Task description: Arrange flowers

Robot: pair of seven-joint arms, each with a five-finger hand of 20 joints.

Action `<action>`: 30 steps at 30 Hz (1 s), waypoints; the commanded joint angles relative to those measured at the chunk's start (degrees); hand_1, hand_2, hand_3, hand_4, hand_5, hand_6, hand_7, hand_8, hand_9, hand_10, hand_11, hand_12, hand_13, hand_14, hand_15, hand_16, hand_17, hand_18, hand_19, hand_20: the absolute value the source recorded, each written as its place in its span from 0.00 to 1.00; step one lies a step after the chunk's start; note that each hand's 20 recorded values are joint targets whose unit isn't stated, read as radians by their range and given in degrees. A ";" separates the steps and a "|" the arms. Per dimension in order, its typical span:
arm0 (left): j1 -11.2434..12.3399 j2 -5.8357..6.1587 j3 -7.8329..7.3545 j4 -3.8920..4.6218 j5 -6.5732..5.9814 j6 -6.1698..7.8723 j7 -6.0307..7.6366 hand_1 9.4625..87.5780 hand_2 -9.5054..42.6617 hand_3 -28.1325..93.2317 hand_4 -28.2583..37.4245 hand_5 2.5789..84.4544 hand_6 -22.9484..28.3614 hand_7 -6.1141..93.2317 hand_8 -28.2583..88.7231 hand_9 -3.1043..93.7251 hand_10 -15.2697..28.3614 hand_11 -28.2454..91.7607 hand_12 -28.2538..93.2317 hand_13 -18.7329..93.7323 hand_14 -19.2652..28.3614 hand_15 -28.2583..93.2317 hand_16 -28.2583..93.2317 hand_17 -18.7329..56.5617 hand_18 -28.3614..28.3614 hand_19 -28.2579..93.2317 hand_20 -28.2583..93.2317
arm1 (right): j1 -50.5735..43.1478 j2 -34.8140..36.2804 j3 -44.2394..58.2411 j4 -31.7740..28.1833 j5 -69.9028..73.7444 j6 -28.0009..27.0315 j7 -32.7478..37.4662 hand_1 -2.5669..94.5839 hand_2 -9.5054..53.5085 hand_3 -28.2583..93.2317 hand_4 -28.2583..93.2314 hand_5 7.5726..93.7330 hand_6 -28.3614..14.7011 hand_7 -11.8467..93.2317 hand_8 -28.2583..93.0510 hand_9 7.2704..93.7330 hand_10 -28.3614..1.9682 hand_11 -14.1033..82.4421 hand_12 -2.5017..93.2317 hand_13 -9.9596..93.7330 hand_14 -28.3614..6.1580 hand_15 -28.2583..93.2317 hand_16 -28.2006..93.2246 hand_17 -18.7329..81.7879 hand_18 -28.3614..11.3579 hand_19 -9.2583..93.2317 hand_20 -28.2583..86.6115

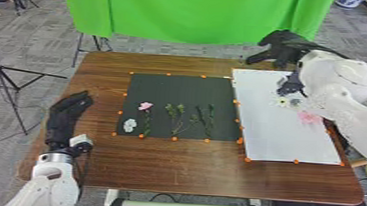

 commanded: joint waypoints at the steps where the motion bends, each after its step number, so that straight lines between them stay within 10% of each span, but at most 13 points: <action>1: 6.28 0.50 -0.25 -1.37 -0.42 2.42 1.49 0.44 0.06 0.80 0.22 0.63 0.48 0.30 0.16 0.53 0.64 0.44 0.33 0.54 0.69 0.41 0.22 0.47 0.69 0.35 0.42 | -13.17 5.61 6.15 3.93 -2.74 -1.16 5.76 0.23 0.00 0.74 0.05 0.42 0.62 0.18 0.19 0.52 0.32 0.22 0.21 0.85 0.54 0.73 0.47 0.68 0.25 1.00 0.69; 30: 6.71 -0.41 -0.90 -1.69 0.13 1.70 0.15 0.44 0.05 0.80 0.22 0.61 0.47 0.31 0.15 0.52 0.63 0.45 0.33 0.53 0.70 0.41 0.22 0.47 0.70 0.36 0.42 | -30.03 4.30 14.03 4.52 -2.20 3.62 12.42 0.40 0.00 0.77 0.08 0.57 0.69 0.25 0.17 0.72 0.45 0.27 0.23 0.90 0.62 0.74 0.47 0.74 0.29 1.00 0.71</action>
